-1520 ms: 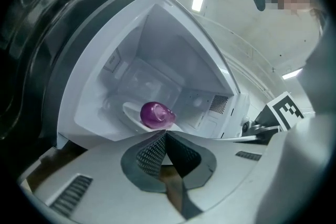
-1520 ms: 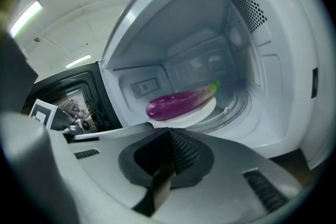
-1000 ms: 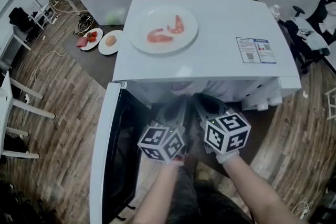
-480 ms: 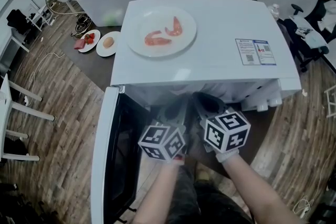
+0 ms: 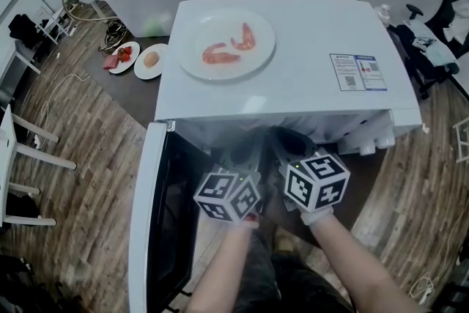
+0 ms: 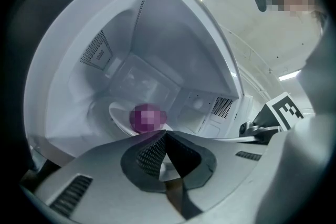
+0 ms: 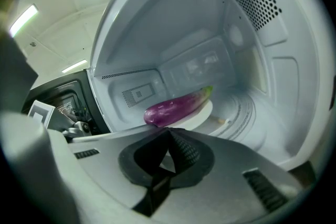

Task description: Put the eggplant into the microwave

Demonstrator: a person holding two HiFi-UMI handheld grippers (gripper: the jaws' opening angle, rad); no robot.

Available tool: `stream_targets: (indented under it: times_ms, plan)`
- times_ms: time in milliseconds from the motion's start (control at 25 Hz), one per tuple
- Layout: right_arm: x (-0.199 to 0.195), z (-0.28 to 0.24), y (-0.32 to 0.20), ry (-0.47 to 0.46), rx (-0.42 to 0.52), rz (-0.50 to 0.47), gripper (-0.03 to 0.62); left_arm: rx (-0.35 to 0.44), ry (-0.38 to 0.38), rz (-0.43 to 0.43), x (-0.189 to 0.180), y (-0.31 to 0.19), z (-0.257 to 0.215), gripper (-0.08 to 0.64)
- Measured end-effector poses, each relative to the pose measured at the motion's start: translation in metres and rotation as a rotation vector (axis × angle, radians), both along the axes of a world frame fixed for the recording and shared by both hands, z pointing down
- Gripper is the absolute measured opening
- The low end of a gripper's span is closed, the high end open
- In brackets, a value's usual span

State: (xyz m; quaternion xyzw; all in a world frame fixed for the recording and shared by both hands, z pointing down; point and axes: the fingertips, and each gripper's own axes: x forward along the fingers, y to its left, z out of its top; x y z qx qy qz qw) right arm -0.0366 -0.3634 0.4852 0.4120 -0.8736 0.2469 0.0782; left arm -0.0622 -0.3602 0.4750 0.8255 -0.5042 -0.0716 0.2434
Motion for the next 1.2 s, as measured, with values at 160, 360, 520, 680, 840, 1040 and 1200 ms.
stream_targets:
  times_ms: [160, 360, 520, 680, 840, 1040, 1200]
  plan:
    - [0.001, 0.000, 0.000, 0.010, 0.004, 0.004, 0.003, 0.004, 0.002, 0.004, 0.001, 0.001, 0.000, 0.000]
    - [-0.001, -0.004, 0.007, -0.015, 0.041, -0.014, 0.005, 0.009, 0.001, -0.001, 0.000, 0.011, 0.003, 0.000]
    - [-0.003, -0.010, 0.013, -0.036, 0.072, -0.030, 0.005, 0.018, -0.010, -0.010, 0.000, 0.018, 0.003, 0.000]
    - [-0.002, -0.008, 0.022, -0.014, 0.076, -0.052, 0.003, 0.030, -0.022, -0.014, 0.000, 0.027, 0.001, 0.000]
    - [0.002, -0.007, 0.035, -0.011, 0.076, -0.069, 0.002, 0.032, -0.033, -0.015, 0.004, 0.041, 0.002, 0.000]
    - [0.004, -0.009, 0.051, 0.013, 0.086, -0.102, 0.002, 0.034, -0.039, -0.017, 0.008, 0.056, 0.000, 0.000]
    - [0.009, -0.012, 0.066, 0.025, 0.092, -0.120, 0.002, 0.039, -0.044, -0.013, 0.013, 0.069, -0.005, 0.000]
